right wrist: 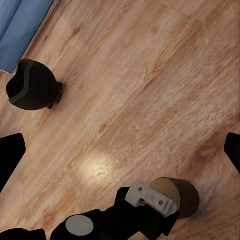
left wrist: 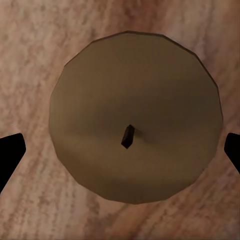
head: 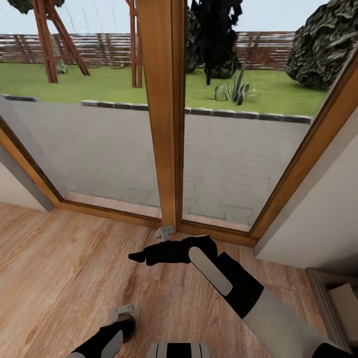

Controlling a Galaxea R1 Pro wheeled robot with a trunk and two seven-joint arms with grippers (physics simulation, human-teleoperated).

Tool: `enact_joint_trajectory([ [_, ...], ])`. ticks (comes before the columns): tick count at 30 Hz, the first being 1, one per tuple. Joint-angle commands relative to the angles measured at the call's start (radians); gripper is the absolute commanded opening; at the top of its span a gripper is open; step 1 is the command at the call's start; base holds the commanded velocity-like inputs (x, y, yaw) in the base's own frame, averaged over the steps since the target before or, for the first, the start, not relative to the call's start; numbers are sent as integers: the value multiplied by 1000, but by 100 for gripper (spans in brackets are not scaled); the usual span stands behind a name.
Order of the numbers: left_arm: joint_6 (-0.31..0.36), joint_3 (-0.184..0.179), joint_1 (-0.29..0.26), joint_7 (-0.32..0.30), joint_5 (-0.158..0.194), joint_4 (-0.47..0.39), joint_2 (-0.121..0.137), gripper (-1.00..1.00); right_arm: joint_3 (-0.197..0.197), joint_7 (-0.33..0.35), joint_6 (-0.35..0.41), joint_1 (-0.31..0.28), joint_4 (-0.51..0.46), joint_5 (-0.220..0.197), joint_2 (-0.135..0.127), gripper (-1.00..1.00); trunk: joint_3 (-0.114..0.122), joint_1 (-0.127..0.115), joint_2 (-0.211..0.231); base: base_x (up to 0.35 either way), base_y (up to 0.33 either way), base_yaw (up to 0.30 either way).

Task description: Place each of the two pumpkins and all three candles from the living room inside a cabinet in the living room (use any cabinet), then make sure every cabinet is closed, and position the cauldron so it is next to a table in the living room.

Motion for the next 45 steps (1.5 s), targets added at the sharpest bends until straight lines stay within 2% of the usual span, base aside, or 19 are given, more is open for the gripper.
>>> enact_joint_trajectory([
  [1, 5, -8, 0, 7, 6, -2, 1, 100, -1, 6, 4, -1, 0, 6, 0, 100, -1, 0, 0, 0, 0, 0],
  [26, 3, -7, 0, 6, 8, -2, 1, 100, -1, 6, 4, -1, 0, 6, 0, 100, -1, 0, 0, 33, 0, 0],
  [32, -31, -7, 0, 6, 8, -2, 1, 100, -1, 6, 4, -1, 0, 6, 0, 100, -1, 0, 0, 12, 0, 0],
  [37, -35, -7, 0, 6, 8, -2, 1, 100, -1, 6, 4, -1, 1, 6, 0, 100, -1, 0, 0, 0, 0, 0],
  [40, -35, -7, 0, 6, 8, -2, 1, 100, -1, 6, 4, -1, 1, 6, 0, 100, -12, 1, -1, 0, 0, 0],
  [45, -35, -7, 0, 6, 8, -2, 2, 100, -1, 6, 4, -1, 1, 6, 0, 100, -12, 1, -1, 0, 0, 0],
])
